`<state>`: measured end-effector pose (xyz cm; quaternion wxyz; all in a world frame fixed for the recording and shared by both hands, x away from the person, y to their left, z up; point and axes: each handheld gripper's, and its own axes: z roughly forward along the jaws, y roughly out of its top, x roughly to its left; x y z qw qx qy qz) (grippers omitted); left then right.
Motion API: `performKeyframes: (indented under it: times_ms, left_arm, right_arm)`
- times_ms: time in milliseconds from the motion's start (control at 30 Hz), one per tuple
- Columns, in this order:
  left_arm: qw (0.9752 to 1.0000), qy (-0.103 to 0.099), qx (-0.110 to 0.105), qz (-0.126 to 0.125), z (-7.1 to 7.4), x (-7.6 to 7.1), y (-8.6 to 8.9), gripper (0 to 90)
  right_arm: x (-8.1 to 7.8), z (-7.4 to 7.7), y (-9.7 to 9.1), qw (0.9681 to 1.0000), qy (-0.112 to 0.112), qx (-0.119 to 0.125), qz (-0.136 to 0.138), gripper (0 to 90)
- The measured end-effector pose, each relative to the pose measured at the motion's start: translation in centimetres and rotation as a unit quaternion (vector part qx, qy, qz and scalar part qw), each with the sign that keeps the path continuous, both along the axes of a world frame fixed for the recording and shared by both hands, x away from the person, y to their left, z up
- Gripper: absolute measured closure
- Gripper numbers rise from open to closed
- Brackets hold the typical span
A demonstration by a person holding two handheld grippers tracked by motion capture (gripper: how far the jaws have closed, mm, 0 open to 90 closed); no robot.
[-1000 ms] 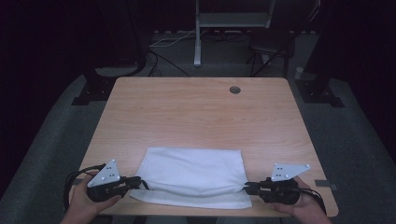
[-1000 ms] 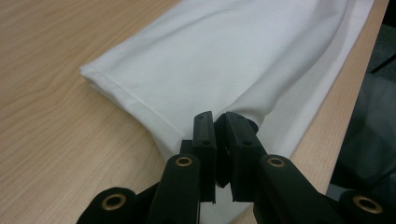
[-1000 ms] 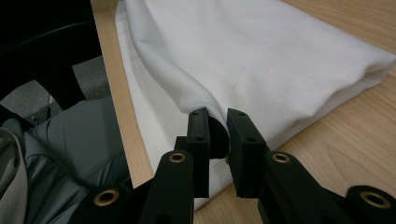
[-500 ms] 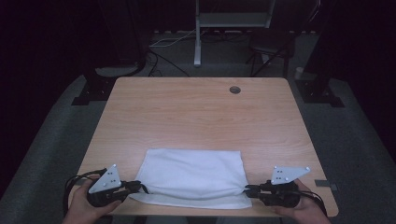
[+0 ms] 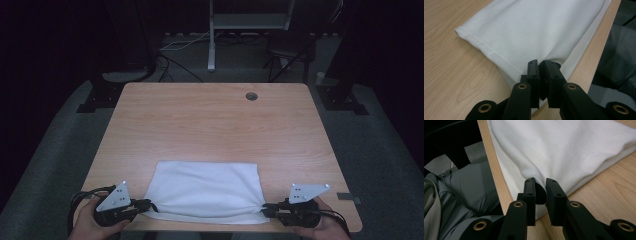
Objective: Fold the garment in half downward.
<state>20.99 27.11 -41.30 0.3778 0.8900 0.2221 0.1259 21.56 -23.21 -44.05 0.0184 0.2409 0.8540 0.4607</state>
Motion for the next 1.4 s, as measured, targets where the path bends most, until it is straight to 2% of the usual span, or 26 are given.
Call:
performKeyframes:
  times_ms: [133, 333, 633, 867, 1033, 1200, 1400]
  left_arm:
    - [1.0000, 0.000, 0.005, -0.006, -0.1, -0.2, 0.0, 83.3]
    - [1.0000, 0.003, 0.004, -0.006, -0.3, -0.3, 0.1, 83.3]
    - [0.9999, 0.008, 0.002, -0.008, -0.6, -0.4, 0.1, 83.2]
    - [0.9998, 0.020, -0.002, -0.009, -0.9, -0.4, 0.3, 82.8]
    - [0.9996, 0.028, -0.003, -0.010, -1.1, -0.3, 0.4, 80.2]
    - [0.9995, 0.030, -0.003, -0.010, -1.3, -0.4, 0.6, 73.3]
    - [0.9989, 0.043, -0.016, -0.008, -1.6, -0.5, 0.8, 67.7]
  right_arm:
    - [-0.2, 0.1, 0.1, 1.0000, -0.005, -0.006, 0.004, 79.1]
    - [-0.6, -0.3, 0.1, 0.9997, -0.001, -0.020, 0.011, 78.4]
    - [-1.0, -0.5, 0.0, 0.9996, 0.010, -0.021, 0.014, 77.5]
    - [-1.0, -0.5, -0.1, 0.9995, 0.014, -0.022, 0.017, 75.7]
    - [-1.0, -0.4, -0.1, 0.9994, 0.017, -0.022, 0.020, 70.6]
    - [-1.1, -0.3, -0.1, 0.9991, 0.022, -0.027, 0.025, 63.9]
    - [-1.1, -0.2, 0.0, 0.9989, 0.027, -0.025, 0.029, 57.9]
